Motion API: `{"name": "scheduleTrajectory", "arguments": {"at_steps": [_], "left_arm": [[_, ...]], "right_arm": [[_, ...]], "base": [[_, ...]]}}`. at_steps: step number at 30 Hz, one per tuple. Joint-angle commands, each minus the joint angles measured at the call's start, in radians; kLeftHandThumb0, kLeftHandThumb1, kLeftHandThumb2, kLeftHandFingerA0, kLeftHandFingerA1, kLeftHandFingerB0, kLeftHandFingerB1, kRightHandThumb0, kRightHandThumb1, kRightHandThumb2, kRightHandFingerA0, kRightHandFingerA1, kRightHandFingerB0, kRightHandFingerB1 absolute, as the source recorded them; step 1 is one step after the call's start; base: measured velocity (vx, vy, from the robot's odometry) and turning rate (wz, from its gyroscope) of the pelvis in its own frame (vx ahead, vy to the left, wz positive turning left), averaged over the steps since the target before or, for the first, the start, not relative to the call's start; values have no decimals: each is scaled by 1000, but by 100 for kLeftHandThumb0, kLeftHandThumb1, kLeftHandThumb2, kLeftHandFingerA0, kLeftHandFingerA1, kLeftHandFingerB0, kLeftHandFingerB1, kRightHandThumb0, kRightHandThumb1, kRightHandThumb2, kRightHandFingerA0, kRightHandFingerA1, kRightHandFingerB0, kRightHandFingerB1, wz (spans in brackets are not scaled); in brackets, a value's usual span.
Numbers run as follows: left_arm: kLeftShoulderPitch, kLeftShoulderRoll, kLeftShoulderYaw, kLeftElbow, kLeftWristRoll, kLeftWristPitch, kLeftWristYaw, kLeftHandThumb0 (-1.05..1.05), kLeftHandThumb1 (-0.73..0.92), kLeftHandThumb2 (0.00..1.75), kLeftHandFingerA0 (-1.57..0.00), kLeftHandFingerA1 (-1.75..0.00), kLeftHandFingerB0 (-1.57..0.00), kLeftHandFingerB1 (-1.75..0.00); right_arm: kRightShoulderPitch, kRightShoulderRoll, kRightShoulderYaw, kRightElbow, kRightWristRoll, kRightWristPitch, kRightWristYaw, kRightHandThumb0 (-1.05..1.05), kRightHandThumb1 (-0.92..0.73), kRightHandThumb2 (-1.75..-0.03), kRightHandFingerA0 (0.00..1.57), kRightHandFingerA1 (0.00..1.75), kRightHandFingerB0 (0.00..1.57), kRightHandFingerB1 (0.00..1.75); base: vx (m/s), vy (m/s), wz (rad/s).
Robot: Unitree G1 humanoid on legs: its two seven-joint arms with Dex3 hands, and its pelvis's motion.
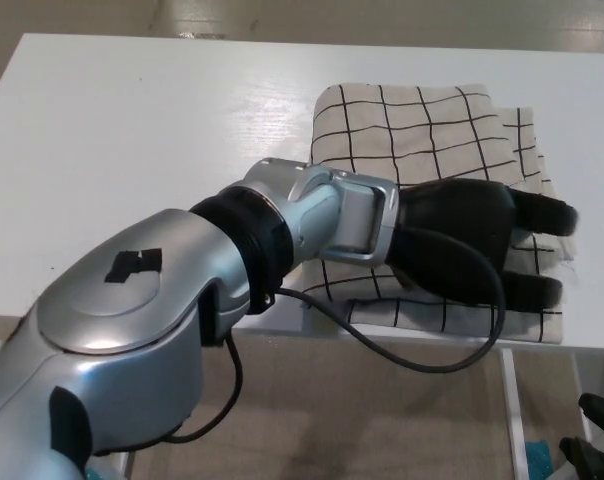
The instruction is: Use the left hand to fold a white towel with checkered patterns in half.
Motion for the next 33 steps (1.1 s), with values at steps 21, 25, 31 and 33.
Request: {"name": "scheduleTrajectory", "arguments": {"at_steps": [21,25,31,33], "left_arm": [[-4,6,784,-573,-1106,195,-1037,-104,72,69,0,0,0,-1],[-49,-41,993,-681,-1385,450,-1155,-100,71,66,0,0,0,-5],[-116,-25,1306,-624,-1689,699,-1214,-87,68,61,0,0,0,-7],[-124,49,1357,-618,-1693,697,-1214,-89,68,61,0,-1,0,-9]], "right_arm": [[-19,-31,9,40,-22,-31,18,-50,-57,-58,59,44,71,46],[-26,-36,11,46,-23,-21,22,-51,-57,-58,56,44,69,45],[11,-30,10,55,-13,-22,38,-51,-57,-58,55,44,69,45],[29,-27,8,54,-9,-23,42,-50,-57,-58,56,44,69,45]], "base": [[0,0,0],[0,0,0],[0,0,0],[0,0,0]]}}
